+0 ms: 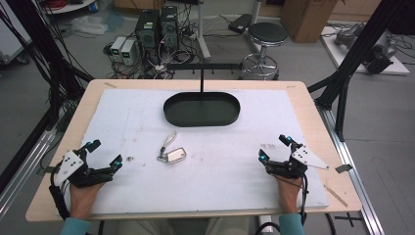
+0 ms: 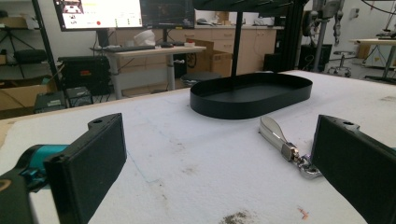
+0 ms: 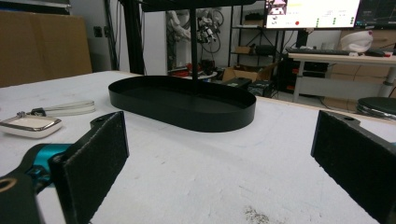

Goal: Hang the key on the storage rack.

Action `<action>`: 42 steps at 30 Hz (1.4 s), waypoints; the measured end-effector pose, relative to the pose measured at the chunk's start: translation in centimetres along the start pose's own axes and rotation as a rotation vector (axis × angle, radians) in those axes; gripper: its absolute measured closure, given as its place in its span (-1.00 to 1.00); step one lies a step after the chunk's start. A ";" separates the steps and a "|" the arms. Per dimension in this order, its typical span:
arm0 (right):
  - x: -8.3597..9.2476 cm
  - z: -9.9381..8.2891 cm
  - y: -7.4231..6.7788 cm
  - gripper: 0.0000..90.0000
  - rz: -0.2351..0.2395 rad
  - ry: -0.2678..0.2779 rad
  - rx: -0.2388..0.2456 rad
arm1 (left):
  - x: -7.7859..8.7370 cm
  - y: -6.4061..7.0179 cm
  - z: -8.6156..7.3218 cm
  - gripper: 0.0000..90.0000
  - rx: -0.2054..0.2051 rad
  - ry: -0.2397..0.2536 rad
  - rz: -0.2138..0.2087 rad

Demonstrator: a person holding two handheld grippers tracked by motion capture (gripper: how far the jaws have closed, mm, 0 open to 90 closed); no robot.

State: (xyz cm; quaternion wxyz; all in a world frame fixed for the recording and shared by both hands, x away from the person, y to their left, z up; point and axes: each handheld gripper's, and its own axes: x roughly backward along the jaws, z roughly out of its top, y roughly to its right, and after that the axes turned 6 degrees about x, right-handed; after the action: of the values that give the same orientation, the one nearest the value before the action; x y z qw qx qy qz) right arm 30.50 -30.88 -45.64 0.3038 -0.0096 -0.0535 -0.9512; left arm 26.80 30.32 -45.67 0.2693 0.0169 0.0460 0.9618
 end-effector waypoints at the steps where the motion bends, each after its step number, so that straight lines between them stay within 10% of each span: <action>1: 0.0 0.0 0.0 -0.92 0.000 0.000 0.000 | 0.0 0.0 0.0 -0.91 0.000 0.000 0.000; 25: 0.0 0.0 0.0 -0.92 -0.007 0.006 0.005 | -0.4 0.0 0.9 -0.91 0.015 -0.052 0.025; 42: 0.0 0.0 0.0 -0.92 -0.007 0.007 0.002 | -4.3 1.1 7.0 -0.91 -0.049 -0.348 -0.024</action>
State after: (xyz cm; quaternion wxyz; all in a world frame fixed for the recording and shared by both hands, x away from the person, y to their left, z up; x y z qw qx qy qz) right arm 30.53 -30.89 -45.64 0.3004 -0.0058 -0.0535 -0.9523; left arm 30.27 27.74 -38.60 0.2851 0.1762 -0.0249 0.9418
